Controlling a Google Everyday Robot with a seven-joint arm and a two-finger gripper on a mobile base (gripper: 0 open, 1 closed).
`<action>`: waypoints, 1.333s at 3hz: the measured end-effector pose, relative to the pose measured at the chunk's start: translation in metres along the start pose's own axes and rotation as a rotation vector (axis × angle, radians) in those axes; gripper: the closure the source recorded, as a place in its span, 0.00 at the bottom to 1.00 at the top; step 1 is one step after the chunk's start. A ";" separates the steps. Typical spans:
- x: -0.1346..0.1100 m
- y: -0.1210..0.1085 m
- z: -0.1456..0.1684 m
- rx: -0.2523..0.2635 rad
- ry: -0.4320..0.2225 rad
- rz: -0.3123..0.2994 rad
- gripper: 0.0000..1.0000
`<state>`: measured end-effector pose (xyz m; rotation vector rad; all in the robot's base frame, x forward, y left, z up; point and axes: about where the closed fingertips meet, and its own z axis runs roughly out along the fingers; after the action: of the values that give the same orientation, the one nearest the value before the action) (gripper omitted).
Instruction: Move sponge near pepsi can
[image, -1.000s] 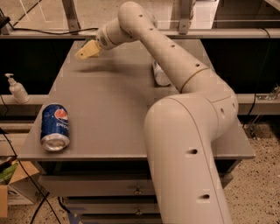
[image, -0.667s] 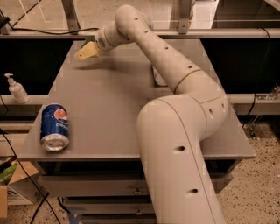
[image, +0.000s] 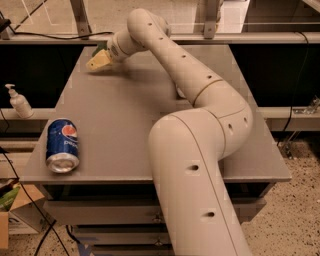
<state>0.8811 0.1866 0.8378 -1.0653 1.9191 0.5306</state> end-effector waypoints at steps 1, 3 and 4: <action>0.003 -0.003 0.000 0.014 0.014 0.000 0.40; -0.001 -0.004 -0.020 0.016 0.002 -0.023 0.87; -0.022 0.016 -0.049 -0.083 -0.051 -0.099 1.00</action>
Offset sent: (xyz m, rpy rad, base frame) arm 0.0012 -0.0239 -0.0014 -0.0321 -0.0001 -0.0609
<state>0.8501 0.1714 0.8821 -1.1816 1.8033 0.5802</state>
